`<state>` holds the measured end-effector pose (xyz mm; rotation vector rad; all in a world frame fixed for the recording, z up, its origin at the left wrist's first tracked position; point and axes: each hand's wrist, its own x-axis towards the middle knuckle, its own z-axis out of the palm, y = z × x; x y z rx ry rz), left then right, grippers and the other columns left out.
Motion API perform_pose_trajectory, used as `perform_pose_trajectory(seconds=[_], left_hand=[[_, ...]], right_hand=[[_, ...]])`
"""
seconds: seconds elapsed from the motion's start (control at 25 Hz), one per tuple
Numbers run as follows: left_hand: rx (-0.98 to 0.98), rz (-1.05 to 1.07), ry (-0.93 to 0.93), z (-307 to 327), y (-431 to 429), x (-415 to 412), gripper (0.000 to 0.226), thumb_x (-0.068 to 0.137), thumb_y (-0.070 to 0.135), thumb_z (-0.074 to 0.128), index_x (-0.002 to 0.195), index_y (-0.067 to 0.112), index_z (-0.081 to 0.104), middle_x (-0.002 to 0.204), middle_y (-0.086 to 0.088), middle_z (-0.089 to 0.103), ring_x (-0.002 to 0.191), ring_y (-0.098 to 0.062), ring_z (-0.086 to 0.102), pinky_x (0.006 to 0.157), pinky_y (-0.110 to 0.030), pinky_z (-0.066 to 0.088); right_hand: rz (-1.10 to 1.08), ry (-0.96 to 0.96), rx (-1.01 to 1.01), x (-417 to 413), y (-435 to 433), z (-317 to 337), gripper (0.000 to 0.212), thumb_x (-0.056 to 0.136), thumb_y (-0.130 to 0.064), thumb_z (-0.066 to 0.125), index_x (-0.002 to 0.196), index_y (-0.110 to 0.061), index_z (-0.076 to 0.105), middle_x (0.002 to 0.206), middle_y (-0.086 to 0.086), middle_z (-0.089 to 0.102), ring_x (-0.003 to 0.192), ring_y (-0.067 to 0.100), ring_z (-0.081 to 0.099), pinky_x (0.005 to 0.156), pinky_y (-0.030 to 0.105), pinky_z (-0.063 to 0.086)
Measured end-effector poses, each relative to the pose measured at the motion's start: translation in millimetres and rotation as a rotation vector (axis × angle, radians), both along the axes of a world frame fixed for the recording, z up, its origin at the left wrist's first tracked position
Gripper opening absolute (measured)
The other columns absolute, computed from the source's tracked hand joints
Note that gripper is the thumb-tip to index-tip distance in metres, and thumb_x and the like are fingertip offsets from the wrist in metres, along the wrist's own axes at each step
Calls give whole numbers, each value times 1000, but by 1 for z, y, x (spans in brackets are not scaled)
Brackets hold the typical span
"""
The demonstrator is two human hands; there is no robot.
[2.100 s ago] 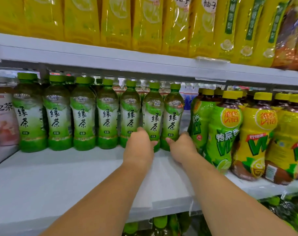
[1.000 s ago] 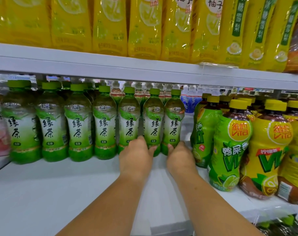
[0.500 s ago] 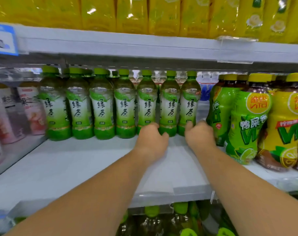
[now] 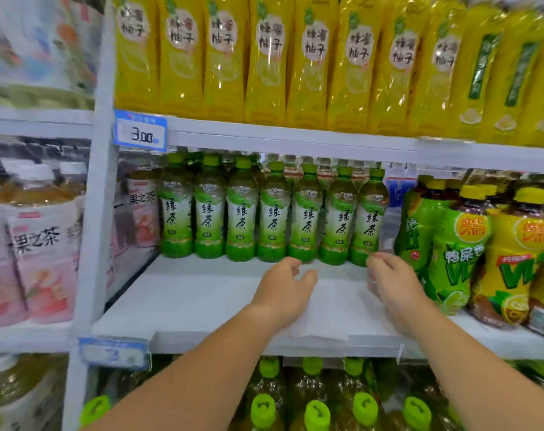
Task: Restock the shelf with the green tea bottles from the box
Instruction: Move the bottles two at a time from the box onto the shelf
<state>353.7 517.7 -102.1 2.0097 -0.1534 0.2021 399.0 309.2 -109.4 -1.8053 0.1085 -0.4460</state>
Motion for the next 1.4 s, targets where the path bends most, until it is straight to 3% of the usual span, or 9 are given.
perform_pose_trajectory(seconds=[0.12,0.24,0.44,0.6,0.72,0.92,1.08,1.24,1.4], left_hand=[[-60,-31,87,2,14,-15,57,96,47,56,146,22,43,140,2,52,124,-16,51,104,-33,42],[-115,2,147,8,30,-25,52,96,42,59,141,19,48,132,1,57,116,-16,57,100,-32,45],[-129,100,294,29,39,-62,45,96,37,62,135,17,55,101,13,59,85,0,58,66,-7,43],[-20,90,492,55,39,-106,53,94,53,56,140,27,51,123,12,53,94,-4,54,82,-23,41],[-25,51,630,87,32,-146,58,92,57,57,141,27,52,130,10,55,107,-10,55,89,-30,40],[30,12,672,153,6,-216,52,96,53,53,139,24,56,130,7,59,108,-9,55,91,-30,39],[-14,-46,716,201,-15,-267,50,96,52,54,138,25,55,126,11,55,111,-9,52,85,-26,40],[-148,-29,810,220,-37,-305,51,95,52,56,137,24,53,139,3,52,123,-19,53,103,-43,45],[-134,-142,895,219,-55,-345,49,95,54,54,134,26,55,138,2,53,121,-20,53,101,-46,45]], right_hand=[[56,39,4,-22,10,-3,17,99,-32,55,116,-27,58,122,1,62,118,25,57,108,51,43],[76,97,13,-51,28,0,13,98,-33,57,111,-33,59,120,-2,65,117,20,59,108,43,43],[100,232,-17,-108,44,20,28,100,-34,55,126,-23,60,115,-8,60,101,6,56,81,18,37],[194,428,-36,-157,36,46,40,102,-37,50,139,-24,49,109,-17,56,92,-4,54,69,6,39],[225,538,-12,-199,27,76,47,102,-36,51,146,-22,43,117,-9,58,92,-3,56,66,10,40],[211,703,34,-282,3,134,51,103,-37,49,150,-18,38,127,-5,53,112,11,52,78,17,38],[151,821,54,-354,-17,172,52,104,-39,47,151,-20,38,123,-7,50,100,6,53,60,1,40],[45,897,6,-419,-33,190,49,104,-43,44,149,-23,41,111,-3,60,83,-1,54,67,15,40],[-48,946,-38,-476,-45,206,47,104,-44,42,146,-22,45,141,1,54,105,7,51,85,25,37]])
